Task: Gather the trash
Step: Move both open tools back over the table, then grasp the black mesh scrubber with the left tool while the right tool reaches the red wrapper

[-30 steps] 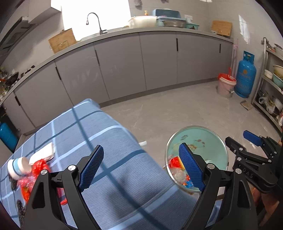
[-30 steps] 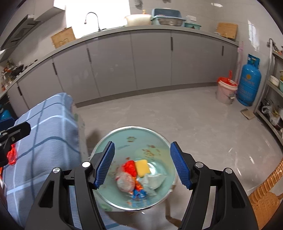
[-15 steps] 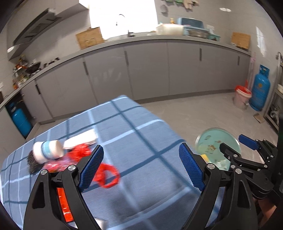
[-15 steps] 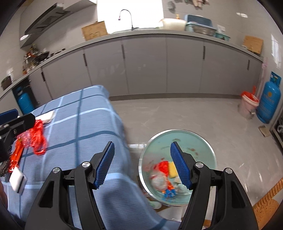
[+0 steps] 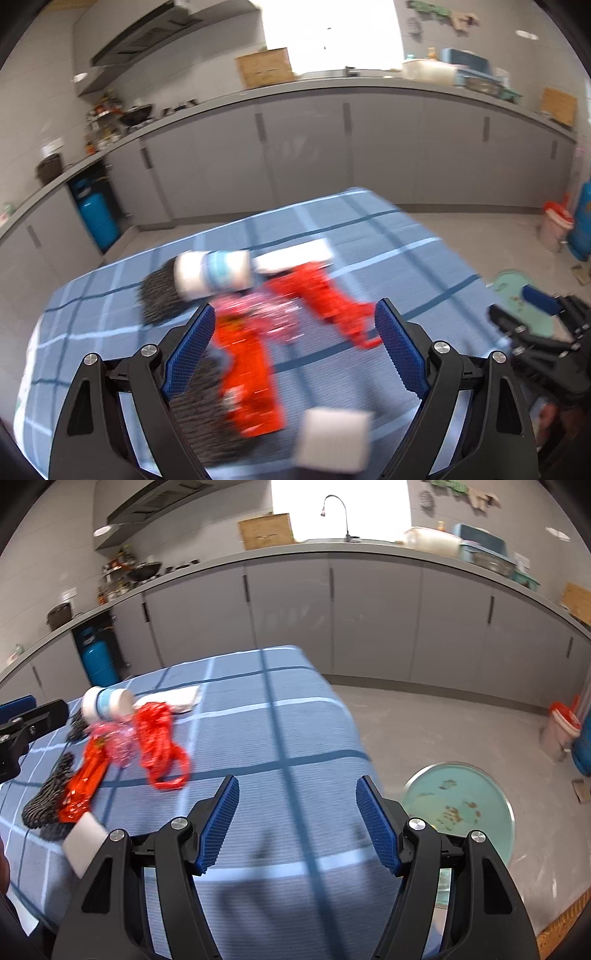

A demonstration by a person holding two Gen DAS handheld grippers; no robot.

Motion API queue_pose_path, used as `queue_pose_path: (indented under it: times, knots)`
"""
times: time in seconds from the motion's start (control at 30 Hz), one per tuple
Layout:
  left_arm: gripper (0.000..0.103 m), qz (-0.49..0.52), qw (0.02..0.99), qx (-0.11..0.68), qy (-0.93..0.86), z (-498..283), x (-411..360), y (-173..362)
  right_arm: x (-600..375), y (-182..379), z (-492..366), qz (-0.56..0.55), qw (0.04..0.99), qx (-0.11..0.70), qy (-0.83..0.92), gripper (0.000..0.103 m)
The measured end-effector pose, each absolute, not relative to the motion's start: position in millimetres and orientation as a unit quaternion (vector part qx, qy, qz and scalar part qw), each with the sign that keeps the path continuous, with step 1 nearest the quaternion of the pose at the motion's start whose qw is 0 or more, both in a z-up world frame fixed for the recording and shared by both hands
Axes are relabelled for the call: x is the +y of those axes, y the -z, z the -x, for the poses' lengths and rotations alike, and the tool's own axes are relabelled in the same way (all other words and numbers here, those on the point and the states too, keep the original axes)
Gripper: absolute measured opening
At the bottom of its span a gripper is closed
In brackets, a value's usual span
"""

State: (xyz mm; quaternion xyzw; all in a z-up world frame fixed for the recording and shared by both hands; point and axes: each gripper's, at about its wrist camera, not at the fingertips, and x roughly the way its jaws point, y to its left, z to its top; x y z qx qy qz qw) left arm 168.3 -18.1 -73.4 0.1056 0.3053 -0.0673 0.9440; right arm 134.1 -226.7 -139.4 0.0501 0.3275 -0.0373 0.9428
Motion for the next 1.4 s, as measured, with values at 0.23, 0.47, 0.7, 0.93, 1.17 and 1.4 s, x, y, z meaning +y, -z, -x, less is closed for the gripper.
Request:
queue_pose_path:
  times: [0.23, 0.47, 0.7, 0.93, 1.17, 1.4]
  knots:
    - [0.088, -0.09, 0.932, 0.35, -0.029, -168, 74, 99, -200, 139, -139, -0.041, 0.942, 0.332, 0.009, 0.066]
    - [0.088, -0.066, 0.916, 0.393, -0.045, -158, 108, 124, -168, 137, -138, -0.023, 0.942, 0.335, -0.022, 0.068]
    - [0.088, -0.058, 0.913, 0.403, -0.018, -166, 96, 140, -147, 138, -137, -0.009, 0.941, 0.338, -0.037, 0.07]
    - [0.036, -0.023, 0.895, 0.446, 0.0, -177, 110, 168, -139, 140, -141, -0.005, 0.938, 0.344, -0.042, 0.07]
    - [0.014, -0.02, 0.907, 0.422, -0.008, -169, 125, 152, -107, 129, -158, 0.008, 0.937, 0.34, -0.073, 0.07]
    - [0.014, -0.035, 0.925, 0.371, -0.067, -168, 154, 124, -56, 120, -192, 0.016, 0.925, 0.363, -0.109, 0.07]
